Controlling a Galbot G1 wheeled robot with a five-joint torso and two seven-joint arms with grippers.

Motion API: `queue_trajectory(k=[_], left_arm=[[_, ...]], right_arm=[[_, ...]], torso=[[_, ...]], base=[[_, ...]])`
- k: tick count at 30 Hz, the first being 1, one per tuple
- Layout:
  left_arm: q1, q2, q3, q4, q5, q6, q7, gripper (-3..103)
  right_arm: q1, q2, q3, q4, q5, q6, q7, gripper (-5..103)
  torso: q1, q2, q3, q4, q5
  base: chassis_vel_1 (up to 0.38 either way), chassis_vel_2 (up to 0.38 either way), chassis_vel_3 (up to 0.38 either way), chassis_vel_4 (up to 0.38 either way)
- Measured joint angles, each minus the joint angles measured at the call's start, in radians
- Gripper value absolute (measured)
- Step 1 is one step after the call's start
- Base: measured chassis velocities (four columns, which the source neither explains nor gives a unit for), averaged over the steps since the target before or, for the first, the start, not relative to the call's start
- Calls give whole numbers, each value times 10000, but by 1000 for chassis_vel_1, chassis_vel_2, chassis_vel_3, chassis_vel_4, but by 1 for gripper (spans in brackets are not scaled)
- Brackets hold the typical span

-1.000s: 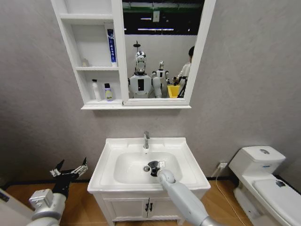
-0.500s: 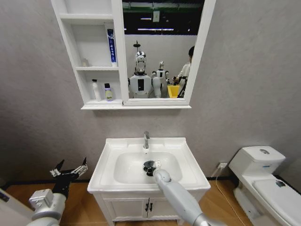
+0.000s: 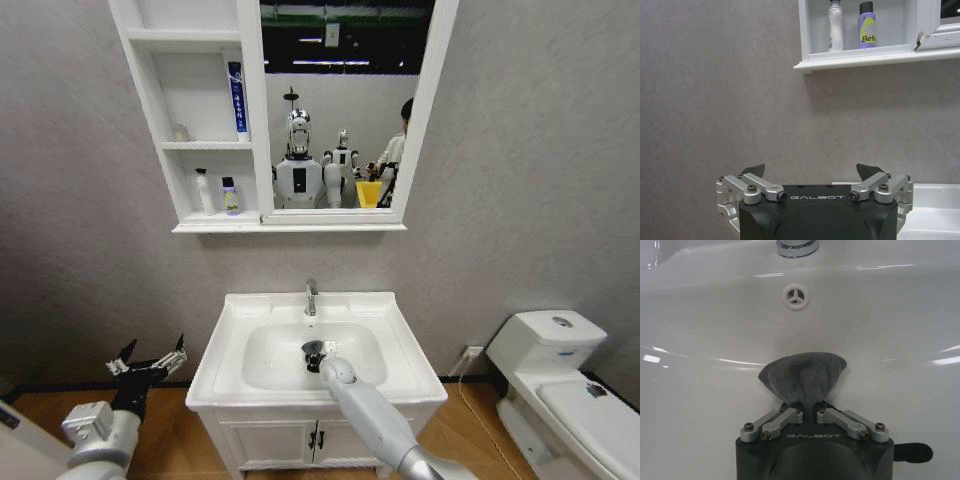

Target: Move facial cleanser and shampoo from washbasin to cabinet, then wipe washbasin with towel.

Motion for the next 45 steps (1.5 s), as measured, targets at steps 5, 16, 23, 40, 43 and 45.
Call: queue_trajectory(k=[5, 16, 23, 40, 43, 45], left_arm=[[0, 0, 0, 0, 0, 0, 0, 100], [0, 0, 0, 0, 0, 0, 0, 100], [0, 0, 0, 0, 0, 0, 0, 100], [0, 0, 0, 0, 0, 0, 0, 100], [0, 0, 0, 0, 0, 0, 0, 100], [0, 0, 0, 0, 0, 0, 0, 100]], right_arm=[[112, 308, -115, -150, 7, 21, -6, 8], [29, 193, -55, -95, 26, 2, 189, 8], [-152, -436, 5, 666, 426, -313, 639, 8], [-300, -1065, 219, 1246, 789, -501, 1094, 8], [-311, -849, 174, 986, 579, -451, 936, 8], [-310, -775, 162, 900, 497, -418, 892, 8]], torso=[[0, 0, 1, 2, 1], [0, 0, 1, 4, 3], [0, 0, 1, 0, 2], [0, 0, 0, 1, 2], [0, 0, 0, 2, 1], [0, 0, 0, 1, 0]], base=[[0, 0, 0, 0], [0, 0, 0, 0], [0, 0, 0, 0], [0, 0, 0, 0], [0, 0, 0, 0], [0, 0, 0, 0]])
